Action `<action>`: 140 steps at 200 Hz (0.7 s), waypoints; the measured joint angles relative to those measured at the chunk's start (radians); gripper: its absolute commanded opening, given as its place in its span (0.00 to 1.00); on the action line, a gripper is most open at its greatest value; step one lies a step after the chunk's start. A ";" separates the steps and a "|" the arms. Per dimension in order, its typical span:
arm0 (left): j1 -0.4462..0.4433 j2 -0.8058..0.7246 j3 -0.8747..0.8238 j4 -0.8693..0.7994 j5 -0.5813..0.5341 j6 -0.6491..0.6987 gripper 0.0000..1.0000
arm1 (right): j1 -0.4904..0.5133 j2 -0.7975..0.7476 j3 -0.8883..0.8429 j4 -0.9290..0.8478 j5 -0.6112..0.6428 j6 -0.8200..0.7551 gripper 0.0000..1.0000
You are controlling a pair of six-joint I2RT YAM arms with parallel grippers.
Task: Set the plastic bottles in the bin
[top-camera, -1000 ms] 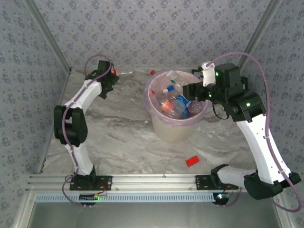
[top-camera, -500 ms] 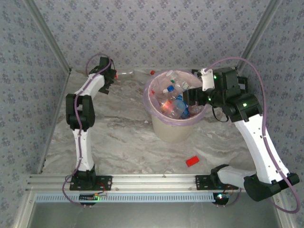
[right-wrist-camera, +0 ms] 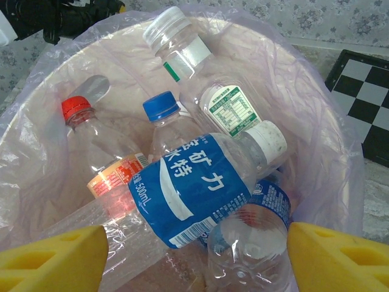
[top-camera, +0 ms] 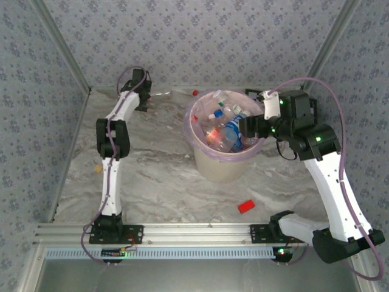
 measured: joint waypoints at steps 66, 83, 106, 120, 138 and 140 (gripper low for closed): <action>0.020 0.093 0.095 -0.040 0.056 -0.115 0.89 | -0.027 -0.026 0.000 -0.008 0.000 -0.003 0.78; 0.024 0.093 0.095 -0.049 0.064 -0.133 0.83 | -0.034 -0.030 0.000 -0.008 -0.001 -0.003 0.78; 0.029 0.095 0.094 -0.050 0.072 -0.146 0.74 | -0.037 -0.030 0.000 -0.008 -0.001 -0.003 0.78; 0.031 0.097 0.094 -0.050 0.074 -0.153 0.67 | -0.039 -0.030 0.000 -0.008 -0.001 -0.003 0.78; 0.032 0.098 0.094 -0.051 0.075 -0.153 0.61 | -0.039 -0.030 0.000 -0.008 -0.001 -0.003 0.78; 0.032 0.098 0.094 -0.051 0.075 -0.152 0.60 | -0.039 -0.030 0.000 -0.008 -0.001 -0.003 0.78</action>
